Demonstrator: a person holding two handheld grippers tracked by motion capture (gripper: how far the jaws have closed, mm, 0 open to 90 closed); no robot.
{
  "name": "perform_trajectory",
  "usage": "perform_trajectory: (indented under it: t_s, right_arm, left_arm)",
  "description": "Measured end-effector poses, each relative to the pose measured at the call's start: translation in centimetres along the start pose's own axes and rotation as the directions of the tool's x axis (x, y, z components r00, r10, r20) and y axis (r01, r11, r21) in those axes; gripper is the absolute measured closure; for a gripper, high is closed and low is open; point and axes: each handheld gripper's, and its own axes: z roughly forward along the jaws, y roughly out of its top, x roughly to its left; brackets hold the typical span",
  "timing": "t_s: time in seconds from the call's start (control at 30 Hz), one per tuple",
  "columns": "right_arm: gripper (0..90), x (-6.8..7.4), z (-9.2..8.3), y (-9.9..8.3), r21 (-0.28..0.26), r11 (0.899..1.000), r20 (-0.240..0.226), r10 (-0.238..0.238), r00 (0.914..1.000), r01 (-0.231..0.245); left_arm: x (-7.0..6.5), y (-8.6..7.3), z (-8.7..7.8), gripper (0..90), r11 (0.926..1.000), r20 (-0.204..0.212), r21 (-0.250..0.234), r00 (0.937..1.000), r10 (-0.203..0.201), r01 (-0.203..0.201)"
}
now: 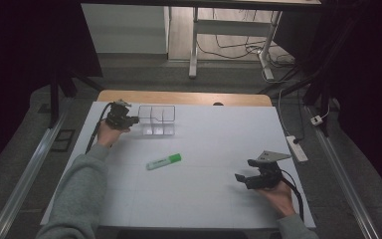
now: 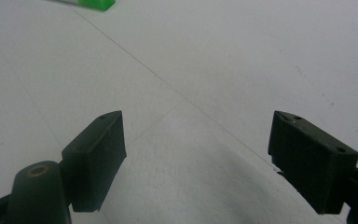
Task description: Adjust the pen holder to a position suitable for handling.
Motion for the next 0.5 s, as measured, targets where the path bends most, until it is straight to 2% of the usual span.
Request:
perform_trajectory:
  t_s: [0.5]
  right_arm:
    - [18.5,0.0,0.0,0.0,0.003,1.0,0.0,-0.004,1.0,0.004]
  left_arm:
    - [-1.1,0.6,0.6,88.8,0.9998,0.016,0.004,0.9997,0.018,-0.018]
